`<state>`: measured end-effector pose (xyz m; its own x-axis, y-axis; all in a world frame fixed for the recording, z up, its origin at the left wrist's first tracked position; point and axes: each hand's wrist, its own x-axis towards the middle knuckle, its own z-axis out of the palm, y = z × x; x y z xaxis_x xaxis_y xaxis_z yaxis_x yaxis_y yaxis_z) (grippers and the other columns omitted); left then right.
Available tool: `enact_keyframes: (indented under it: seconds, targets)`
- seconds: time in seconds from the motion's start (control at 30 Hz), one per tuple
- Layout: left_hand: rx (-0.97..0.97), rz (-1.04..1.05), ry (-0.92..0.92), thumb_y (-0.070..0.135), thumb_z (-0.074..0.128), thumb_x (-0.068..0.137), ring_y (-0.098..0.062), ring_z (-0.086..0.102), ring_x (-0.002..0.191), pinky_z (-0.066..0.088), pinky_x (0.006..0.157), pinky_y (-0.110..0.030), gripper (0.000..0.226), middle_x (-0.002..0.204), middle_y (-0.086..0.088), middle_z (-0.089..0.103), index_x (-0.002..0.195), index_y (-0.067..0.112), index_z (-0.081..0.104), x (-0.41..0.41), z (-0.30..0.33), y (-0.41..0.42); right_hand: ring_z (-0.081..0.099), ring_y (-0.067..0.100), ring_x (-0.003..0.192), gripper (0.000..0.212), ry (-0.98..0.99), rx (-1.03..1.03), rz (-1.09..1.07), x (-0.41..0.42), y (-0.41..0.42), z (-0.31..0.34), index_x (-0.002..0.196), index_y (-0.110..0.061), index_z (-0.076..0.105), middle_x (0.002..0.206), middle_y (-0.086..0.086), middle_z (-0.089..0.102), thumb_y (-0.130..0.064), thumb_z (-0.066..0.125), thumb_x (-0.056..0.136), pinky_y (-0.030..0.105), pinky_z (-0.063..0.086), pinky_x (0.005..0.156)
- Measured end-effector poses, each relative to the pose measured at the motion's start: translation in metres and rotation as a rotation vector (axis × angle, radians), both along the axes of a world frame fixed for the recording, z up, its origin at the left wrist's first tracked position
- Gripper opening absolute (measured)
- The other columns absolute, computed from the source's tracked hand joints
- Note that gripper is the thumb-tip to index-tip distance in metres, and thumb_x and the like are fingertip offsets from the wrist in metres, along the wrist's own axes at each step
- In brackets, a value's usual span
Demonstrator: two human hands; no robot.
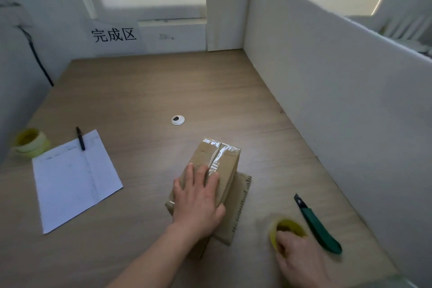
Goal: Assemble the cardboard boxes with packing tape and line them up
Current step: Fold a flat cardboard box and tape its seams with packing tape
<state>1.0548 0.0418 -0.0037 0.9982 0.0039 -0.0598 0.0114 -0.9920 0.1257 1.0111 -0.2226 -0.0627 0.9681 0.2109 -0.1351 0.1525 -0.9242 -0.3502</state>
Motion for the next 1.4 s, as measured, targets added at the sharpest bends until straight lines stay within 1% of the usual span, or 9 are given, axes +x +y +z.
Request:
enact_keyframes:
  seconds: [0.2, 0.3, 0.43, 0.7, 0.87, 0.93, 1.03, 1.23, 1.4]
  targets:
    - [-0.033, -0.016, -0.001, 0.067, 0.039, 0.080, -0.031, -0.004, 0.146, 0.015, 0.109, -0.055, 0.063, 0.151, 0.003, 0.013, 0.135, 0.038, 0.025, -0.002, 0.004, 0.002, 0.052, 0.015, 0.075, 0.041, -0.021, -0.076, -0.091, -0.003, 0.020, 0.008, 0.077, -0.033, 0.037, 0.077, -0.012, 0.049, -0.045, 0.074, 0.062, 0.027, 0.034, 0.064]
    - [-0.033, -0.019, -0.006, 0.072, 0.031, 0.082, -0.030, -0.001, 0.146, 0.020, 0.106, -0.054, 0.062, 0.151, 0.005, 0.015, 0.135, 0.041, 0.026, -0.001, 0.006, 0.005, 0.047, 0.009, 0.110, 0.033, -0.124, 0.212, -0.268, 0.032, 0.063, 0.043, 0.115, -0.026, 0.053, 0.115, -0.009, 0.053, -0.045, 0.062, 0.090, 0.028, 0.038, 0.093]
    - [-0.035, -0.014, -0.057, 0.066, 0.038, 0.080, -0.031, 0.022, 0.142, 0.031, 0.095, -0.051, 0.054, 0.143, 0.003, 0.037, 0.126, 0.038, 0.043, -0.002, 0.004, 0.006, 0.021, 0.011, 0.147, 0.064, 0.059, 0.614, -0.333, 0.117, 0.116, 0.065, 0.155, -0.016, 0.024, 0.158, -0.005, 0.027, -0.039, 0.047, 0.100, 0.030, 0.019, 0.117]
    - [-0.084, -0.013, -0.139, 0.052, 0.051, 0.080, -0.035, 0.045, 0.131, 0.043, 0.085, -0.050, 0.043, 0.134, 0.002, 0.053, 0.121, 0.036, 0.055, -0.001, -0.005, 0.010, 0.039, 0.025, 0.140, 0.068, 0.186, 0.740, -0.428, 0.110, 0.168, 0.043, 0.157, -0.030, 0.006, 0.157, 0.007, 0.036, -0.024, 0.043, 0.101, 0.033, 0.032, 0.112]
    - [-0.115, -0.014, -0.146, 0.050, 0.050, 0.081, -0.034, 0.048, 0.131, 0.044, 0.083, -0.049, 0.041, 0.133, 0.003, 0.055, 0.119, 0.038, 0.055, -0.001, -0.007, 0.011, 0.037, 0.023, 0.141, 0.068, 0.056, 0.586, -0.364, 0.126, 0.152, 0.050, 0.157, -0.026, 0.015, 0.153, 0.006, 0.041, -0.045, 0.045, 0.099, 0.034, 0.032, 0.110]
    - [-0.110, -0.013, -0.131, 0.049, 0.051, 0.079, -0.034, 0.049, 0.130, 0.045, 0.083, -0.049, 0.041, 0.133, 0.003, 0.056, 0.118, 0.038, 0.055, 0.000, -0.006, 0.010, 0.037, 0.019, 0.139, 0.050, -0.029, 0.559, -0.267, 0.155, 0.156, 0.053, 0.147, -0.029, 0.041, 0.148, -0.001, 0.046, -0.044, 0.046, 0.100, 0.032, 0.033, 0.107]
    - [-0.118, -0.014, -0.129, 0.050, 0.052, 0.078, -0.033, 0.050, 0.129, 0.046, 0.082, -0.050, 0.041, 0.132, 0.003, 0.056, 0.117, 0.038, 0.056, 0.000, -0.006, 0.008, 0.064, 0.018, 0.097, 0.020, -0.033, 0.634, -0.300, 0.177, 0.161, 0.038, 0.097, -0.027, 0.072, 0.096, -0.009, 0.071, -0.035, 0.053, 0.098, 0.031, 0.046, 0.080]
    - [-0.130, -0.006, -0.166, 0.051, 0.051, 0.079, -0.033, 0.050, 0.129, 0.047, 0.084, -0.051, 0.041, 0.132, 0.004, 0.056, 0.118, 0.039, 0.057, 0.000, -0.005, 0.007, 0.060, 0.014, 0.117, 0.031, 0.260, 1.137, -0.504, 0.169, 0.143, 0.032, 0.131, -0.013, 0.061, 0.124, 0.001, 0.065, -0.016, 0.049, 0.103, 0.039, 0.046, 0.106]
    - [-0.134, -0.007, -0.184, 0.052, 0.053, 0.078, -0.033, 0.050, 0.129, 0.046, 0.084, -0.051, 0.041, 0.132, 0.004, 0.055, 0.117, 0.039, 0.057, 0.001, -0.005, 0.009, 0.058, 0.028, 0.088, 0.040, -0.125, 0.279, -0.089, 0.193, 0.151, 0.066, 0.089, -0.019, 0.053, 0.086, -0.002, 0.064, -0.050, 0.030, 0.098, 0.043, 0.046, 0.078]
